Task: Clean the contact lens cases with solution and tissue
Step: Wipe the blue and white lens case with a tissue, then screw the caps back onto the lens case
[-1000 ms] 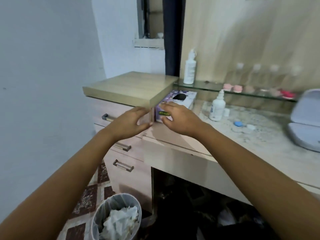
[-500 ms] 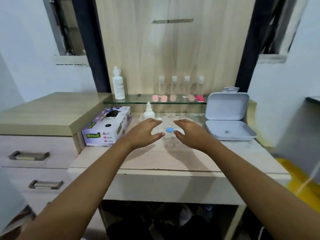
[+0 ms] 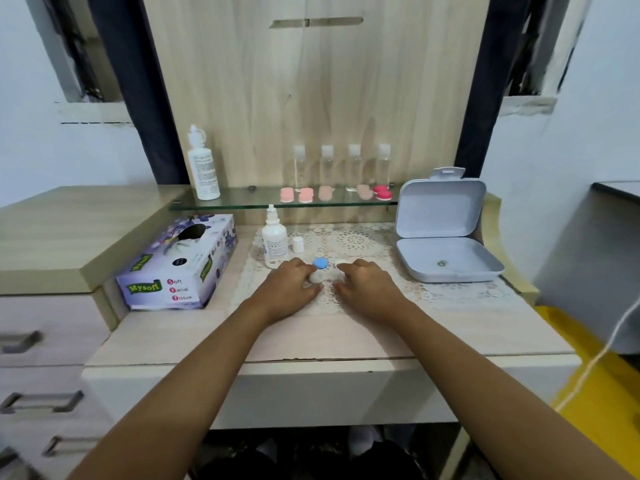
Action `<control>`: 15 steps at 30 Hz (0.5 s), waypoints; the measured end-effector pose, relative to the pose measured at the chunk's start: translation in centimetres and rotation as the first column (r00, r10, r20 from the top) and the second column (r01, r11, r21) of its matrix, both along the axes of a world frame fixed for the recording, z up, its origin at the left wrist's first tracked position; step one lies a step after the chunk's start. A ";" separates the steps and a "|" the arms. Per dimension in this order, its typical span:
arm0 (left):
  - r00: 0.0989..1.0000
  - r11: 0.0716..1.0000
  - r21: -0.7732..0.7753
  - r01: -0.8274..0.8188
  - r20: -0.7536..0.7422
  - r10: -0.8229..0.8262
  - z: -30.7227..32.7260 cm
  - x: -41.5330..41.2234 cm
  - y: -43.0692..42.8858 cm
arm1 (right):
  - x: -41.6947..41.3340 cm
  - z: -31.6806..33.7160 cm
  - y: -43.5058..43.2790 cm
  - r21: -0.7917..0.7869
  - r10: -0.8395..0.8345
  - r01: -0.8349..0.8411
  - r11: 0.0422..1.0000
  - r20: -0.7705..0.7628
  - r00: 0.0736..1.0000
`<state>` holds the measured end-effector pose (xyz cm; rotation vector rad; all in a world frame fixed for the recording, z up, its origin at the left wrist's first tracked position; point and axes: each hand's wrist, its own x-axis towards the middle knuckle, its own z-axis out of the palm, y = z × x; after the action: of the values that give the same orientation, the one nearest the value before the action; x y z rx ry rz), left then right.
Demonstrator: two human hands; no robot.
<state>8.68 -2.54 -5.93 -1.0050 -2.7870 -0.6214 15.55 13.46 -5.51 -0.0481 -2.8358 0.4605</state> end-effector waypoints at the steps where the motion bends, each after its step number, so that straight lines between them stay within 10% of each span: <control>1: 1.000 1.000 0.004 0.000 -0.018 0.000 -0.1 -0.2 0.1 | -0.3 -0.1 -0.1 0.007 -0.018 0.018 1.000 0.007 1.000; 15: 0.999 0.988 0.155 -0.002 0.045 -0.005 -0.4 -0.8 0.1 | -2.1 -0.7 0.2 -0.283 -0.054 0.029 0.959 -0.080 0.995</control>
<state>7.85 -2.48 -6.35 -0.9738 -2.7254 -0.8569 13.41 13.67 -6.25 -0.1393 -2.6577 0.8325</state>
